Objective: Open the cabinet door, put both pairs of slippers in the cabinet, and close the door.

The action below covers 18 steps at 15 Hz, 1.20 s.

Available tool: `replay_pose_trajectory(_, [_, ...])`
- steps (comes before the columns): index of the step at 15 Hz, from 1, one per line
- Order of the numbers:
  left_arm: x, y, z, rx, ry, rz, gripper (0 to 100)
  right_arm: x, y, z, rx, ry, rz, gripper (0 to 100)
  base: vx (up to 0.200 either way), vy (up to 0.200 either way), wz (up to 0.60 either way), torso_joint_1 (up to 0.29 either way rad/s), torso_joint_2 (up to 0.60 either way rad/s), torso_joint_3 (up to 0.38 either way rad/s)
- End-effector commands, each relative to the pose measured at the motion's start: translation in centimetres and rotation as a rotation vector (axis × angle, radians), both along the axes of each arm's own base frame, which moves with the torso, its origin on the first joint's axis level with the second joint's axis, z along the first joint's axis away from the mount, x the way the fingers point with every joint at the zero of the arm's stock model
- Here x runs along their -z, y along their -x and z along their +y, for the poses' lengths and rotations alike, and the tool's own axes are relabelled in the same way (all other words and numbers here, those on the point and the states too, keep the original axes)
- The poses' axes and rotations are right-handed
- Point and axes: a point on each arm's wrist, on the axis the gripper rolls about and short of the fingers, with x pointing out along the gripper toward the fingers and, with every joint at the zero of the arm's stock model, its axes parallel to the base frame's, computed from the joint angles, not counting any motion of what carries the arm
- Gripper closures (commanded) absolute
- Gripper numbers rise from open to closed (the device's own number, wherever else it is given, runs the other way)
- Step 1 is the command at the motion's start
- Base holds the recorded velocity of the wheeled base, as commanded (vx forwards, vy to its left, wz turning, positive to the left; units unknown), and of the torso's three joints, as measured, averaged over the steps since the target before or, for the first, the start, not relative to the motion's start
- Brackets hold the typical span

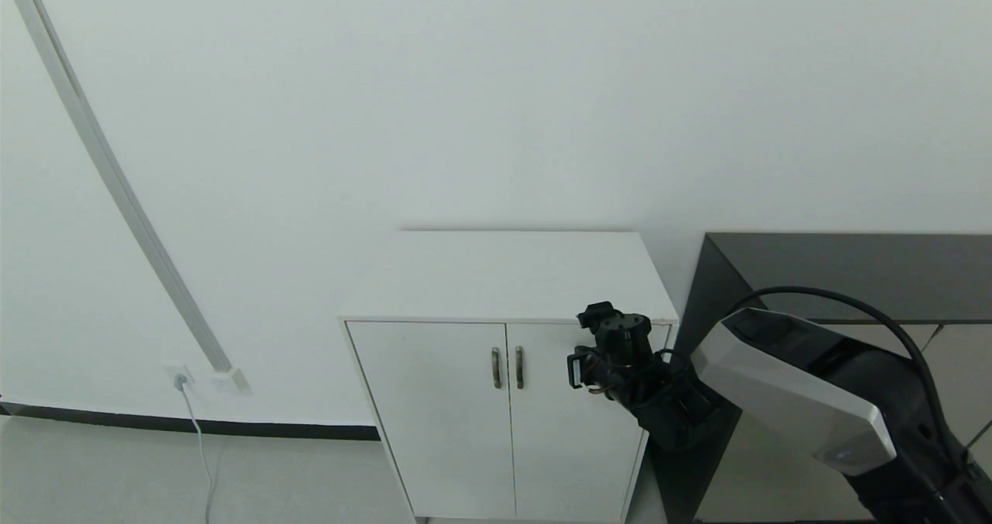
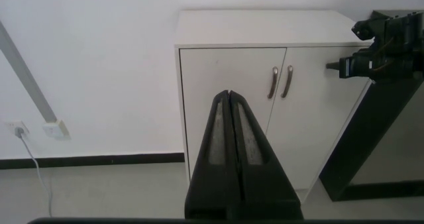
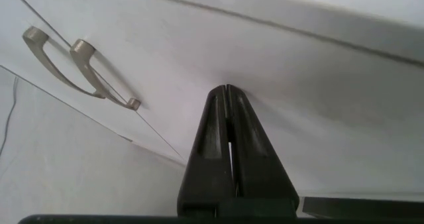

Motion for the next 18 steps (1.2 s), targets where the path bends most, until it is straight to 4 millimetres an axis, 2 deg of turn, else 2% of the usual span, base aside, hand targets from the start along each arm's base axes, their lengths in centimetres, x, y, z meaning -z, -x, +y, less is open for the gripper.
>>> replay_pose_trajectory(1, [0.0,0.0,0.0,0.0,0.0,0.002,100,-0.8,1.1,-0.6,-0.001,-0.005,-0.006,100,0.0,0.0,0.0,0.0,0.0,0.0])
replay_pose_trajectory(4, [0.0,0.0,0.0,0.0,0.0,0.0,100,-1.8,2.4,-2.5,0.02,-0.012,-0.016,100,0.0,0.0,0.0,0.0,0.0,0.0])
replay_pose_trajectory(10, [0.0,0.0,0.0,0.0,0.0,0.002,100,-3.5,5.9,-7.8,0.091,-0.028,-0.052,100,0.0,0.0,0.0,0.0,0.0,0.0])
replay_pose_trajectory(18, [0.0,0.0,0.0,0.0,0.0,0.002,100,-7.9,10.7,-14.7,0.214,-0.031,-0.108,100,0.0,0.0,0.0,0.0,0.0,0.0])
